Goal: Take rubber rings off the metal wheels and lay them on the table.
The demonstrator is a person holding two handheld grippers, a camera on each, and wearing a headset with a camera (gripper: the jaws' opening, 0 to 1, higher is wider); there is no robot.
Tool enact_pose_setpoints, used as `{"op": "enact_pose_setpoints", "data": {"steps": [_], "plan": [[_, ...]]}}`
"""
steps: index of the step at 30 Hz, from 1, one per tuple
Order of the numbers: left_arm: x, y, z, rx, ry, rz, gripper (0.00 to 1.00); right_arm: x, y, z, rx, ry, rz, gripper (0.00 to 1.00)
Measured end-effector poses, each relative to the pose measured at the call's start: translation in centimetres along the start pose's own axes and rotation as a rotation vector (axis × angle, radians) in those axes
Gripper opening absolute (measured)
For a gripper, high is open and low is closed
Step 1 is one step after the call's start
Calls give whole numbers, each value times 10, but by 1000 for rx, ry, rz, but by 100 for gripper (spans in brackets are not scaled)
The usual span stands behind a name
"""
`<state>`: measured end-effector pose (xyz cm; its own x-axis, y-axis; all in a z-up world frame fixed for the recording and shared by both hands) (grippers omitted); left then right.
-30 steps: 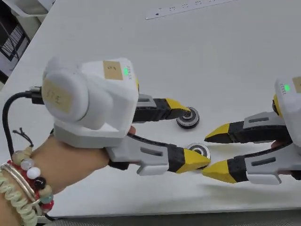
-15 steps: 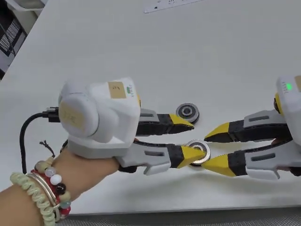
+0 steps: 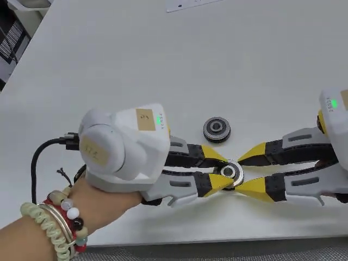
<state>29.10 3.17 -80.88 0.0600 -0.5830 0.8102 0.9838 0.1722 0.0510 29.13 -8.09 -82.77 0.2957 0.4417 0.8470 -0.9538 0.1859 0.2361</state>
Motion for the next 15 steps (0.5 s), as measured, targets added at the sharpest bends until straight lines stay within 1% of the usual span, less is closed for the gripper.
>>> {"op": "enact_pose_setpoints", "data": {"steps": [4, 6, 7, 10, 15], "plan": [[0, -1, 0, 11, -9, 4, 14, -2, -1, 0, -8, 8, 9, 20], [0, -2, 0, 15, -13, -3, 14, -2, -1, 1, -9, 4, 7, 20], [0, -1, 0, 16, -16, 3, 14, -2, -1, 1, -9, 4, 7, 20], [-1, -1, 0, 16, -20, 3, 14, -3, 0, 1, -12, 0, 21, 19], [-1, -1, 0, 16, -21, -8, 14, -3, 0, 3, -17, 9, 43, 16]]}}
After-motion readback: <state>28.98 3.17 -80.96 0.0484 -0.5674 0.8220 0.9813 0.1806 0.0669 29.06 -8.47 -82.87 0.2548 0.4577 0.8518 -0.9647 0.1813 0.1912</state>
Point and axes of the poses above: the centre of the closed fingertips' face, and the gripper's own axes: z roughly backward along the fingers, y roughly to its left, x roughly out of its top, the point moved 7 cm from there along z, roughly backward along the fingers, and after that the axes turned 5 degrees about -z, right-handed, at the moved point
